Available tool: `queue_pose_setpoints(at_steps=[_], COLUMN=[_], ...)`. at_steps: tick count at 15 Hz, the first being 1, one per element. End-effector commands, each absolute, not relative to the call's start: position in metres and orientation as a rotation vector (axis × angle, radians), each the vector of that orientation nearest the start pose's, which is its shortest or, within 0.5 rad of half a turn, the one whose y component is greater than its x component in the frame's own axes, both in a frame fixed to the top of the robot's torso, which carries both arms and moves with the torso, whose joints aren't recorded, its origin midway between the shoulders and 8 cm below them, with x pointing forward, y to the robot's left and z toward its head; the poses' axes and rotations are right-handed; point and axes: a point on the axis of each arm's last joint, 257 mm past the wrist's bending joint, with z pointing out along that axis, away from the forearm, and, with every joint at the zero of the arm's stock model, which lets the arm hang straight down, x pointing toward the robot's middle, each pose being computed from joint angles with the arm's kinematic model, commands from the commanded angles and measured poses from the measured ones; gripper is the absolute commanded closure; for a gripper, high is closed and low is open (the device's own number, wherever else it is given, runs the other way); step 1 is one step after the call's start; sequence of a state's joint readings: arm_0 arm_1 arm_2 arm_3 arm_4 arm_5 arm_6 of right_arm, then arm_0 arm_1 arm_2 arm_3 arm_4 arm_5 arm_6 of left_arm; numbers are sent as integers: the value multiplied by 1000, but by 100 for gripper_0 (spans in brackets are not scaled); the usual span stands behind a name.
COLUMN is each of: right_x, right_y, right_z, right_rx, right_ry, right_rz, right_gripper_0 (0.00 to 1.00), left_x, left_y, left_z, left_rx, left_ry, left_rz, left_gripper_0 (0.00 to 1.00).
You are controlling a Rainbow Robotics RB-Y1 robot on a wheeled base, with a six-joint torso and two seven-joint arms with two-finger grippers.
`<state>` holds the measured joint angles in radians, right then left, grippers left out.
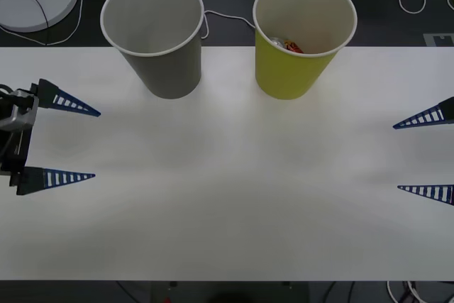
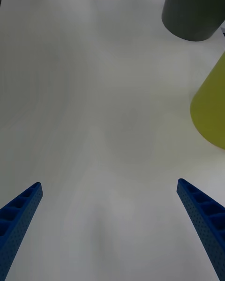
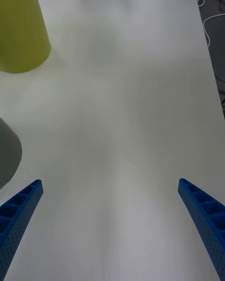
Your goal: Put the can into the green bin and the plastic bottle into the gray bin
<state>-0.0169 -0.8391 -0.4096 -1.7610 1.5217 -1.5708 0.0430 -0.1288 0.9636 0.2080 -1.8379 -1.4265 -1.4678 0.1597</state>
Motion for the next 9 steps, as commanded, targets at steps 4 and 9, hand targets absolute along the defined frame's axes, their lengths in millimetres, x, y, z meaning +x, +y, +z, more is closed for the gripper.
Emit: queue_pose_setpoints(at_steps=[4, 9], right_x=[369, 369], right_y=[-319, -319], right_z=[-169, -169], right_rx=[-1691, -1691], right_ry=[1531, 1531], right_rz=[201, 201], right_gripper_0=[0, 0], left_x=[385, 379], left_y=[269, 270], left_z=[-143, -145], left_rx=[1746, 1775], left_ry=[1527, 1519], left_rz=[-248, -261], left_gripper_0=[0, 0])
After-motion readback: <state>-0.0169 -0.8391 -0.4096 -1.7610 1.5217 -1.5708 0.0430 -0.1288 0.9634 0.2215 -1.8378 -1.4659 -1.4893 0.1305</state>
